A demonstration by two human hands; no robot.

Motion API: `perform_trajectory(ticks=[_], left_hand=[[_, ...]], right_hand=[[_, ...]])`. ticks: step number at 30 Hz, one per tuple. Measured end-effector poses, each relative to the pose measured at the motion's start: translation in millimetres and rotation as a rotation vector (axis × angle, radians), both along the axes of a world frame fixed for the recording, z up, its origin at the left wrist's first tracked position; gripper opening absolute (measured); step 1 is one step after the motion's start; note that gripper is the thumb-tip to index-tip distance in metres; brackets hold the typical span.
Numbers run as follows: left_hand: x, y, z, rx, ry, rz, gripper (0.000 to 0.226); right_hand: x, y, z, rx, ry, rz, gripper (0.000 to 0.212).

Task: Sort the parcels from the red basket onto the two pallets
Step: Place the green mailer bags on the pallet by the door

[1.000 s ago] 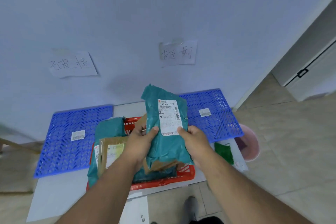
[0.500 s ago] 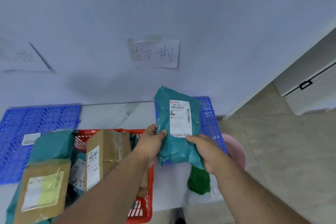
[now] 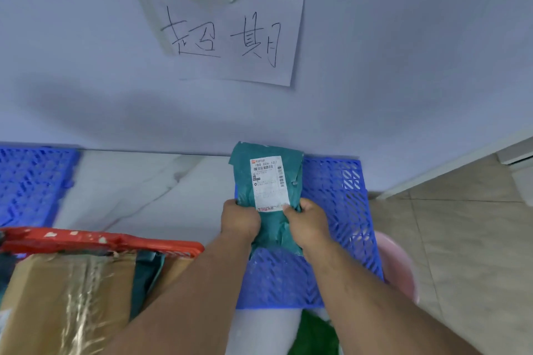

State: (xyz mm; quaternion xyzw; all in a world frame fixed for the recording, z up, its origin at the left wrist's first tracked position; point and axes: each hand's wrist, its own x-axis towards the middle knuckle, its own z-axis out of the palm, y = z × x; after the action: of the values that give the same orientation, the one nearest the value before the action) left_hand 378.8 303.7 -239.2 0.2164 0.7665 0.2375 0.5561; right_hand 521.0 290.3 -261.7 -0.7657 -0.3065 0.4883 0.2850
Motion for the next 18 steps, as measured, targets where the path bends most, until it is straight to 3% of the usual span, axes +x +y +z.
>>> perform_trajectory(ticks=[5,11,16,18], left_hand=[[3.1,17.6,-38.2,-0.014,0.024,0.009,0.033],[0.7,12.8,-51.1,-0.036,0.042,-0.039,0.042],[-3.4,1.6,-15.2,0.01,0.023,-0.071,0.043],[-6.0,-9.1,12.2,0.037,0.021,-0.092,0.056]], right_hand=[[4.4,25.0,-43.0,-0.048,-0.015,0.032,0.01],[6.8,15.8,-65.8,-0.103,0.037,0.068,0.024],[5.8,4.7,-31.3,-0.161,0.051,0.063,0.077],[2.0,-2.6,-7.0,-0.138,0.032,0.069,0.083]])
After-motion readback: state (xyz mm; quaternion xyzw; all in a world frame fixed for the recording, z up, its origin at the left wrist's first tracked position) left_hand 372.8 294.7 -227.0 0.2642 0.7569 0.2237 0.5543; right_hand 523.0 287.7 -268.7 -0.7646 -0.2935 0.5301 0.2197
